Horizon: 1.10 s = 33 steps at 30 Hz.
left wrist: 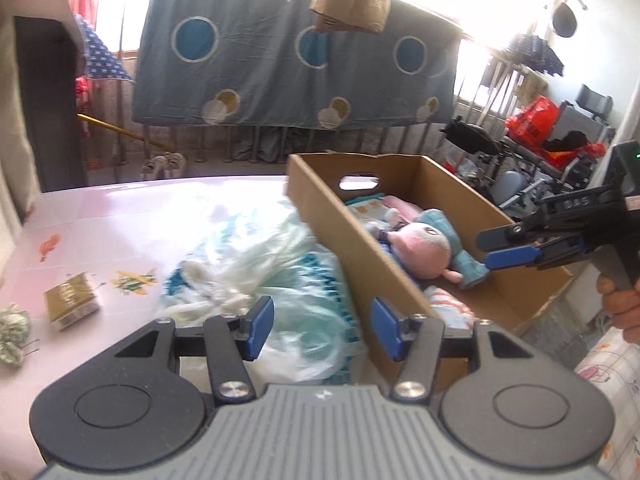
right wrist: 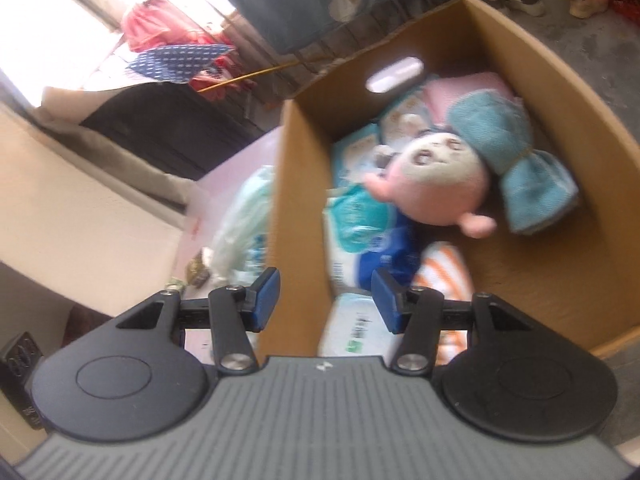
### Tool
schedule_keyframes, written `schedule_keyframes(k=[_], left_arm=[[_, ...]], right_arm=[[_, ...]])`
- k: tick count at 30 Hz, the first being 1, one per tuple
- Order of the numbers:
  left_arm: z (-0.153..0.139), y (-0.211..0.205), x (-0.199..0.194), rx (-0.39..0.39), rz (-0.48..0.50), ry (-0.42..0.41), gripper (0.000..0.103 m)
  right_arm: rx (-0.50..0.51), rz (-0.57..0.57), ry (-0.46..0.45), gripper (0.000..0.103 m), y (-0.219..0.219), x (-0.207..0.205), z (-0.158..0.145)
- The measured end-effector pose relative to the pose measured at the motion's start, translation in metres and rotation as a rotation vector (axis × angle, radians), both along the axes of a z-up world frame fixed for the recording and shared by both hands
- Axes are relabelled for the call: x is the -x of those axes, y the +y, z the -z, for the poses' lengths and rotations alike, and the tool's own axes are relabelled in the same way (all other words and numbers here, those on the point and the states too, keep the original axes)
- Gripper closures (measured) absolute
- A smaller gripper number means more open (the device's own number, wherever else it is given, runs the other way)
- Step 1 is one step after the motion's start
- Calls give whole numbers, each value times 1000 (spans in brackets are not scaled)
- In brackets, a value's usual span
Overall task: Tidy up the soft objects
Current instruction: 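Grasp the gold tissue pack with the right gripper while the left grasps the green scrunchie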
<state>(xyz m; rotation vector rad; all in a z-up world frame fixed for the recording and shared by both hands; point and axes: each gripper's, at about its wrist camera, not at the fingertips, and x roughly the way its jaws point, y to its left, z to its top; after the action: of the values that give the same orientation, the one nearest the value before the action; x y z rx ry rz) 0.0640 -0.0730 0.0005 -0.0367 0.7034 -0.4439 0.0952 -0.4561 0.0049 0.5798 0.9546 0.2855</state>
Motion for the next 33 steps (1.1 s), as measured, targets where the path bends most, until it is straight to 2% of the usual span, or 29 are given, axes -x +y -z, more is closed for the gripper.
schedule_keyframes(k=[6,14,18,22,26,28,33], left_arm=[[1,52,5,-77,-168,-34,45],[21,139,-7,-240,-461,-23,41],[39,177,-17,-333,-559,-16,30],[60,204,-38,-356,-589,22,25],[78,219,-67,-361,-600,62,23],[86,222,-79,-362,-595,74,20],[103,231,-104,-340,-591,115,20]], right_arm=[[-19,-148,-51,48,77,-19,-21],[-15,-372,-64,31,212,-65,-28],[41,-469,-52,24,279,-94,-20],[101,-518,-3,23,339,-135,0],[186,-548,45,21,391,-179,36],[230,-563,70,21,411,-196,56],[294,-581,127,21,446,-227,102]])
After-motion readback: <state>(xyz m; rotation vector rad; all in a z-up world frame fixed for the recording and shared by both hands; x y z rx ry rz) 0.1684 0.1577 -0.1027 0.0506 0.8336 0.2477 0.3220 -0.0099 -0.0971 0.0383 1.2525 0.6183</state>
